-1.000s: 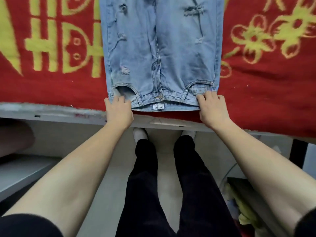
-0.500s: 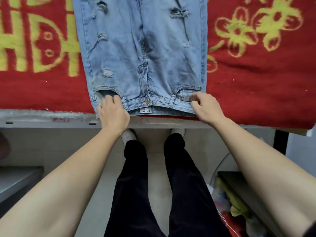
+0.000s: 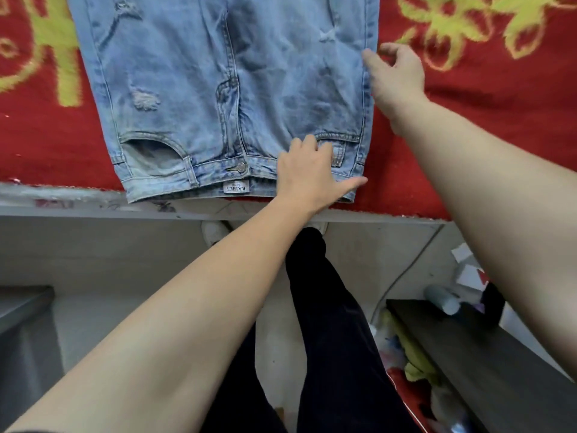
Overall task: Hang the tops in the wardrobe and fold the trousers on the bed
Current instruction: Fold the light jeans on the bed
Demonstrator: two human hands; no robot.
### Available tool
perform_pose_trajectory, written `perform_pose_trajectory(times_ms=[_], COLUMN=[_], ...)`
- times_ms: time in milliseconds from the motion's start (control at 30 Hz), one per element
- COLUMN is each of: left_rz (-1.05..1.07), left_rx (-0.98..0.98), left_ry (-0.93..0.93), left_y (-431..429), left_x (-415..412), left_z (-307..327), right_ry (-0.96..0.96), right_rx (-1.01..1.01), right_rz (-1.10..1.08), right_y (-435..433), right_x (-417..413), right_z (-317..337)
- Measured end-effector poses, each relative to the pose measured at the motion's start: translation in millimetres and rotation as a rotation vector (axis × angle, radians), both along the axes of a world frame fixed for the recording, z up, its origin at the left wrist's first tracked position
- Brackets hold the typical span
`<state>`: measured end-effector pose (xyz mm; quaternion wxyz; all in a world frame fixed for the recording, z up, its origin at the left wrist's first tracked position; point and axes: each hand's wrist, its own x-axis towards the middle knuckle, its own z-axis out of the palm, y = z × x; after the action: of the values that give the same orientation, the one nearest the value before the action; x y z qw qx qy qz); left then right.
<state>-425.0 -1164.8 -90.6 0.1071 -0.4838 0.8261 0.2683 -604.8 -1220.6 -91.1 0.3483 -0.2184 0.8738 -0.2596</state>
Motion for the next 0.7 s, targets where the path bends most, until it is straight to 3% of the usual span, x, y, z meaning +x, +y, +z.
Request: perform_pose_trajectory(times_ms=[100, 367, 467, 700], left_rz=[0.061, 0.207, 0.143, 0.026], left_rx=[0.067, 0.372, 0.421, 0.199], left_ry=[-0.062, 0.104, 0.116, -0.191], left_y=[-6, -23, -24, 5], left_x=[-15, 18, 33, -5], left_z=[-2, 15, 17, 21], right_ry=[-0.029, -0.207, -0.189, -0.176], right_rx=[0.011, -0.111, -0.086, -0.036], right_rz=[-0.009, -0.033, 0.010, -0.069], right_y=[-13, -40, -46, -23], right_x=[5, 19, 33, 16], right_z=[4, 35, 40, 29])
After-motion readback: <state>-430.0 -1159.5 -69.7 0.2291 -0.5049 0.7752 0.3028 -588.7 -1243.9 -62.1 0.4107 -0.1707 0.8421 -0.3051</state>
